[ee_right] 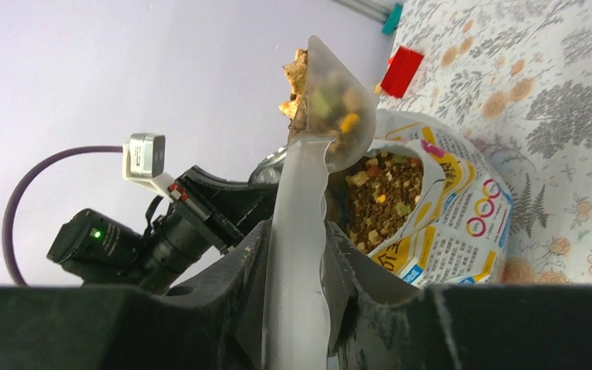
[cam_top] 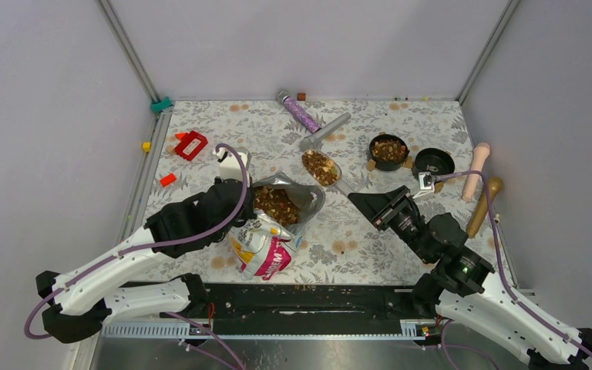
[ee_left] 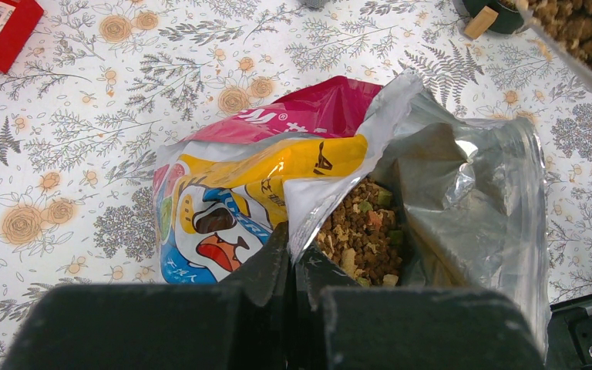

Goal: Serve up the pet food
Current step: Pour the pet food into the pet food bowl.

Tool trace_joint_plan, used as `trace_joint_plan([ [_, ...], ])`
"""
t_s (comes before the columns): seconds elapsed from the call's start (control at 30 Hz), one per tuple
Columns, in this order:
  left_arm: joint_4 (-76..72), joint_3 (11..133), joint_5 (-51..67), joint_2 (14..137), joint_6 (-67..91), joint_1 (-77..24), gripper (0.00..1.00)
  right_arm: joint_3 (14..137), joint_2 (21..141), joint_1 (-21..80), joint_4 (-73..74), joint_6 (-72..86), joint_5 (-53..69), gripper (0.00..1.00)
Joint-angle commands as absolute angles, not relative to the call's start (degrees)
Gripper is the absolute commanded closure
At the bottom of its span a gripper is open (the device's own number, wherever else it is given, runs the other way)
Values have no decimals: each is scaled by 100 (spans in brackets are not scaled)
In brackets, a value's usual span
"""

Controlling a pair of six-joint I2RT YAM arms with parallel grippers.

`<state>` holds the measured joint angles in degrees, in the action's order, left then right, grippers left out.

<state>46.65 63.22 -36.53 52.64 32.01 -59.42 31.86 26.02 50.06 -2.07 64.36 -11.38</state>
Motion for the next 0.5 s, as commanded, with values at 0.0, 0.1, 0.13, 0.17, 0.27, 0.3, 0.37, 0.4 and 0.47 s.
trace_joint_plan([
  [0.0, 3894, 6500, -3674, 5219, 3343, -6040, 100, 3465, 2635, 4983, -773, 6200, -1810, 100],
  [0.1, 3887, 6503, -3674, 5232, 3340, -6037, 100, 3420, 2652, 4979, -882, 6192, -2072, 100],
  [0.13, 3893, 6496, -3678, 5237, 3328, -6036, 100, 3397, 2661, 4978, -928, 6197, -2139, 100],
  [0.17, 3893, 6497, -3682, 5252, 3324, -6036, 100, 3381, 2675, 4984, -958, 6192, -2197, 100],
  [0.27, 3894, 6504, -3684, 5264, 3318, -6035, 100, 3391, 2717, 4971, -990, 6136, -2413, 100],
  [0.3, 3894, 6497, -3690, 5265, 3315, -6038, 100, 3399, 2735, 4974, -1008, 6068, -2466, 100],
  [0.37, 3894, 6504, -3683, 5264, 3319, -6032, 100, 3443, 2777, 4970, -1011, 6003, -2570, 100],
  [0.4, 3894, 6496, -3683, 5269, 3321, -6031, 100, 3460, 2804, 4964, -1011, 5977, -2616, 100],
  [0.47, 3897, 6501, -3677, 5269, 3318, -6031, 100, 3484, 2873, 4915, -1010, 5983, -2649, 100],
])
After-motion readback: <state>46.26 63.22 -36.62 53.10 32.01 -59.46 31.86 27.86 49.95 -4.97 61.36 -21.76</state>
